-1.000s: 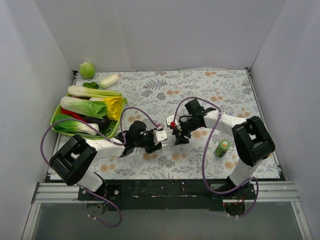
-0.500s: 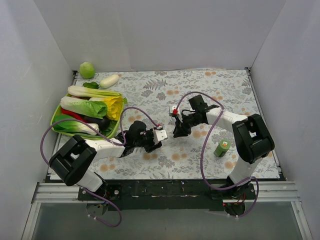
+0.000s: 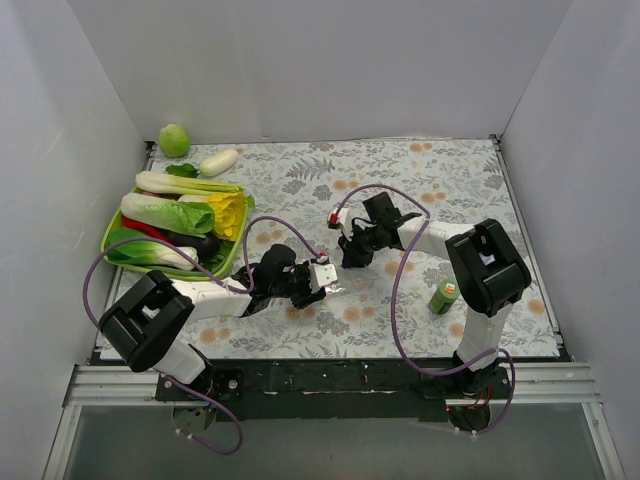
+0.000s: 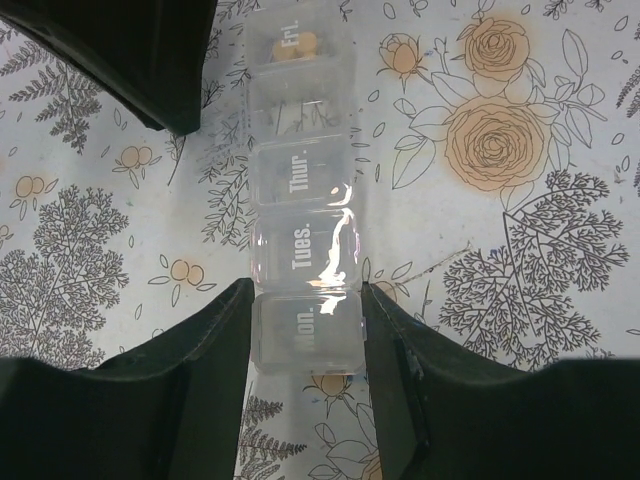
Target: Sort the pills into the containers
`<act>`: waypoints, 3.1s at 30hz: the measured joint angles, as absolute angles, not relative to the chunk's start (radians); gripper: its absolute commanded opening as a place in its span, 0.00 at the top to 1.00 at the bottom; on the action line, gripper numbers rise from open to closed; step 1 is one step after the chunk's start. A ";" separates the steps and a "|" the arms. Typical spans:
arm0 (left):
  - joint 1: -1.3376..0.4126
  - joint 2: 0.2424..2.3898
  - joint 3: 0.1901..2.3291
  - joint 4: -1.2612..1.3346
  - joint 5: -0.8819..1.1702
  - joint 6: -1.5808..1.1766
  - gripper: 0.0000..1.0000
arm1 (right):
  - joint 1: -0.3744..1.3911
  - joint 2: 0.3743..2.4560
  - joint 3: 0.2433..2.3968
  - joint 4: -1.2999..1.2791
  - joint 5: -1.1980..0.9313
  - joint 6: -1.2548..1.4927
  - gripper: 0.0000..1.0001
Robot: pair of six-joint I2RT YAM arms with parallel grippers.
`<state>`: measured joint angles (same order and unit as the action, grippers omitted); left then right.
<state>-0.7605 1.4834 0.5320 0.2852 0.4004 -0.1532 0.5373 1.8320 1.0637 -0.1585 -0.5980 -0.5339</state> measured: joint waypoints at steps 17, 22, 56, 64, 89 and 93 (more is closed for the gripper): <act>-0.763 1.492 0.532 0.272 0.369 -0.162 0.84 | 0.502 1.654 1.116 -0.249 -0.607 -0.595 0.34; -0.763 1.498 0.536 0.272 0.345 -0.178 0.54 | 0.399 1.535 1.114 -0.265 -0.720 -0.653 0.31; -0.762 0.973 0.548 0.157 0.170 -0.812 0.02 | 0.060 1.115 0.903 -0.583 -0.536 -0.718 0.19; -0.762 0.935 0.518 0.112 0.153 -0.937 0.02 | 0.052 1.115 0.881 -0.570 -0.497 -0.662 0.22; -0.762 0.788 0.455 0.040 0.042 -1.104 0.02 | 0.304 1.761 1.261 -0.374 -0.373 -0.503 0.49; -0.762 0.786 0.447 0.036 0.042 -1.108 0.02 | 0.310 1.761 1.263 -0.379 -0.363 -0.513 0.72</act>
